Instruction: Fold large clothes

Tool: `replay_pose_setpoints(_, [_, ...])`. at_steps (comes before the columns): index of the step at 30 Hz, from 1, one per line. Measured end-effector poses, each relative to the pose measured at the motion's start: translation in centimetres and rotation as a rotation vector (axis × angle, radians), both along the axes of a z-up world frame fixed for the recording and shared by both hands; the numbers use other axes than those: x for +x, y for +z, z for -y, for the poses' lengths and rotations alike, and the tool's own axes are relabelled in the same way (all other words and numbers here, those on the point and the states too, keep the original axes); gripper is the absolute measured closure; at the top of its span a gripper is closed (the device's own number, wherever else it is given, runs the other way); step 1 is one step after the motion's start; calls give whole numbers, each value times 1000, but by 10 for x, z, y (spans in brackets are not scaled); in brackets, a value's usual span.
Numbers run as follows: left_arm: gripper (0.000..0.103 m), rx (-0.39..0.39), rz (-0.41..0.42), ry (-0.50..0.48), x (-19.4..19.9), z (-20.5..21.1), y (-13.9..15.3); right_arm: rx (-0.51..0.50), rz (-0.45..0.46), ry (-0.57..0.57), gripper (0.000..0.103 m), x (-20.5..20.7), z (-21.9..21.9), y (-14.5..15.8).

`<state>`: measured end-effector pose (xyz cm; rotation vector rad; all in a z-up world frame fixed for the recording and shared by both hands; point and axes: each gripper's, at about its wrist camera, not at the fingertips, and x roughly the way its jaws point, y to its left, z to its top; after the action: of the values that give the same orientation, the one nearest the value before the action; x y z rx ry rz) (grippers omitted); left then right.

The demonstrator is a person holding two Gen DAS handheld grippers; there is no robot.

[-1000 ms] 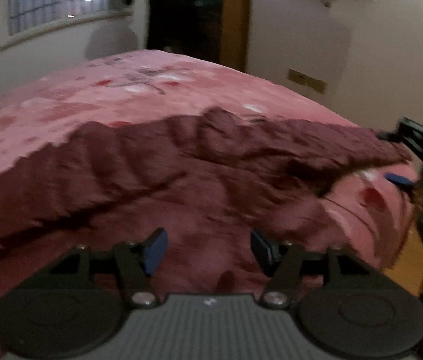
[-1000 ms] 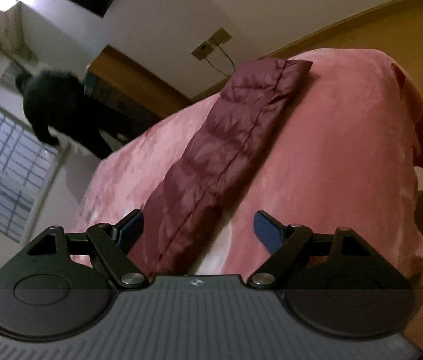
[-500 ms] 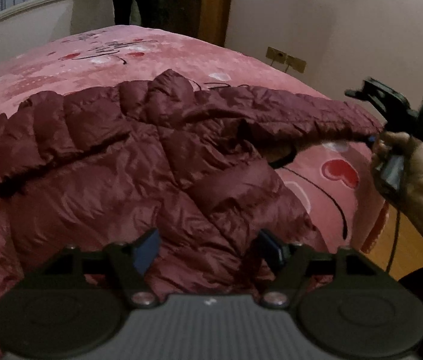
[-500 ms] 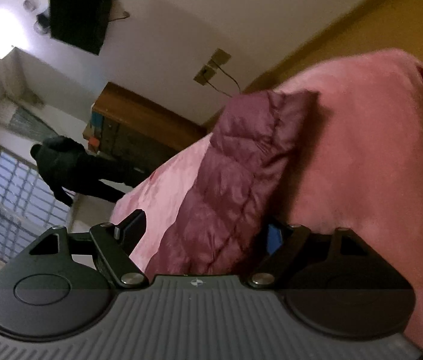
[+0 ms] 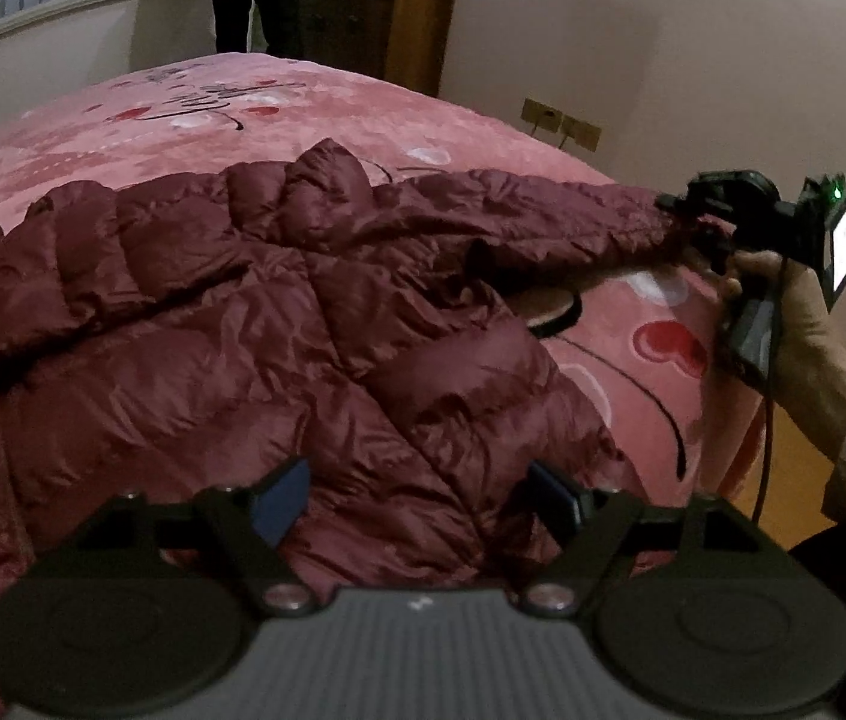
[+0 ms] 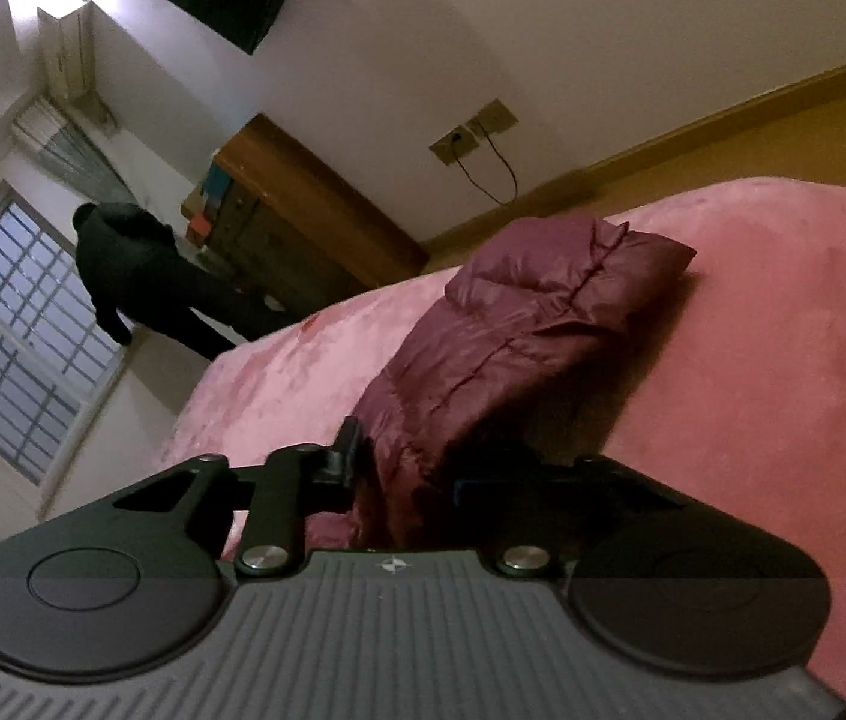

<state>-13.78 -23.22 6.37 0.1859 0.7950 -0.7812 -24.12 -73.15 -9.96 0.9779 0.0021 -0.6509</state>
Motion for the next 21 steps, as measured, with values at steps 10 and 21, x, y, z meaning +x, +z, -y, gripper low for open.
replay_pose_setpoints(10, [19, -116, 87, 51, 17, -37, 33, -174, 24, 66, 90, 12, -47, 49])
replay_pose_setpoints(21, [16, -309, 180, 353, 76, -144, 57, -423, 96, 270, 91, 49, -155, 153])
